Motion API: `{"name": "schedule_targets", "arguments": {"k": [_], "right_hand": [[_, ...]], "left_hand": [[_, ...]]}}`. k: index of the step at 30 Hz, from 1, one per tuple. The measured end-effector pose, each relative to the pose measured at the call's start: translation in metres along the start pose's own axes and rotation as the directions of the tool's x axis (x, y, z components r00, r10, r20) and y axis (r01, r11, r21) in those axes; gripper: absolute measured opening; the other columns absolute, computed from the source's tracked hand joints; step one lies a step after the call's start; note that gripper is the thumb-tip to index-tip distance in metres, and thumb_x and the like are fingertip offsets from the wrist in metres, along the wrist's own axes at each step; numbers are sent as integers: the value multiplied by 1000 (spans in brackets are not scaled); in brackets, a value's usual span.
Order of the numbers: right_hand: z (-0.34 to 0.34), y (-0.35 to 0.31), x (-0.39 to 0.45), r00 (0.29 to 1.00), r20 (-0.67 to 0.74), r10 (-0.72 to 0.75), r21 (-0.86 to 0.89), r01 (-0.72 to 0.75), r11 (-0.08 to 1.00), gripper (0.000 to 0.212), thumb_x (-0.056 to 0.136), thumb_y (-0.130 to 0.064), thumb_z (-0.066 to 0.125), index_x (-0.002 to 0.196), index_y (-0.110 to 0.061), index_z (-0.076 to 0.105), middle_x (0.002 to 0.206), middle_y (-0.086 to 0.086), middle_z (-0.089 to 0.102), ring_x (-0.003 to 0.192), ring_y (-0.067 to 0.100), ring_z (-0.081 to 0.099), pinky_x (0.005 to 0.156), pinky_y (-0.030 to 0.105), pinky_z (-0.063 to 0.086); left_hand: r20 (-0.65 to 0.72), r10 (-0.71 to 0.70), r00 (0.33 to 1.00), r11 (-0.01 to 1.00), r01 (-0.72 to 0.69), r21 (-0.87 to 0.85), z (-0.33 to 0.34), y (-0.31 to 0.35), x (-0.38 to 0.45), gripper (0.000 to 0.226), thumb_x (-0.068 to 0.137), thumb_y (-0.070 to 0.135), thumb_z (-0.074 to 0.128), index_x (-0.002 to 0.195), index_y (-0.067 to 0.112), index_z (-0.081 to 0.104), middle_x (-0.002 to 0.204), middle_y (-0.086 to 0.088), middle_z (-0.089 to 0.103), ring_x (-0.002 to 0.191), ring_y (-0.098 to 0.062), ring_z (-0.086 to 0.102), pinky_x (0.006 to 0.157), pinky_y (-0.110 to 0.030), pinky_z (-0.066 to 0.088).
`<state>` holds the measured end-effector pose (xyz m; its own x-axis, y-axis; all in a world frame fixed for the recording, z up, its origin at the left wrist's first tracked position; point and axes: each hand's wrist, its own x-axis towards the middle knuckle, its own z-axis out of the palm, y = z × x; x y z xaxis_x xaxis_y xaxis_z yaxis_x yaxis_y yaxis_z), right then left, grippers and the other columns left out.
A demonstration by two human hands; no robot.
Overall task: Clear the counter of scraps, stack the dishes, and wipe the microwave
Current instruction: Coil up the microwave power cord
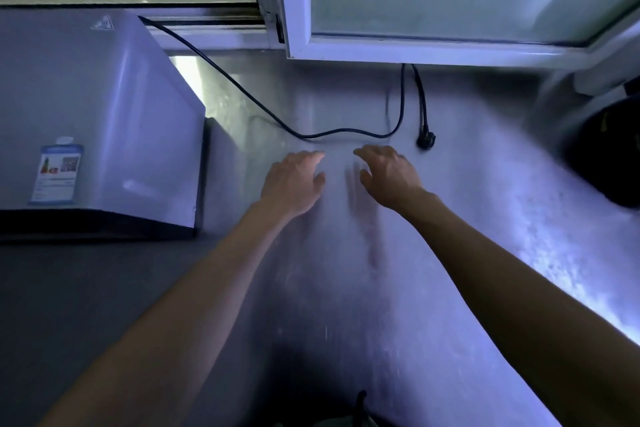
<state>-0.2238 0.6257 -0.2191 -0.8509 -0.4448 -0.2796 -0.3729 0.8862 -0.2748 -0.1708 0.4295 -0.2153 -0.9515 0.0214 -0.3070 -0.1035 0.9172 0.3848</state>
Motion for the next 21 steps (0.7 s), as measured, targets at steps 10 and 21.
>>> {"name": "schedule_targets", "arguments": {"k": [10,21], "right_hand": [[14,4,73,997,-72,-32,-40,29,999,41,95,-6,48,136,-8,51,133,12,59,123,35,51,100,46,42],[19,-15,60,985,-173,-4,-67,-8,998,26,94,3,48,109,-7,66,105,12,63,101,32,55,82,41,46]], "left_hand": [[-36,-7,999,999,5,-38,4,-23,57,46,99,29,49,143,18,48,148,-1,46,139,-21,35,111,-45,35],[-67,29,997,998,-33,-53,5,-32,31,48,100,28,48,146,14,42,154,-3,36,146,-20,25,113,-45,33]]}}
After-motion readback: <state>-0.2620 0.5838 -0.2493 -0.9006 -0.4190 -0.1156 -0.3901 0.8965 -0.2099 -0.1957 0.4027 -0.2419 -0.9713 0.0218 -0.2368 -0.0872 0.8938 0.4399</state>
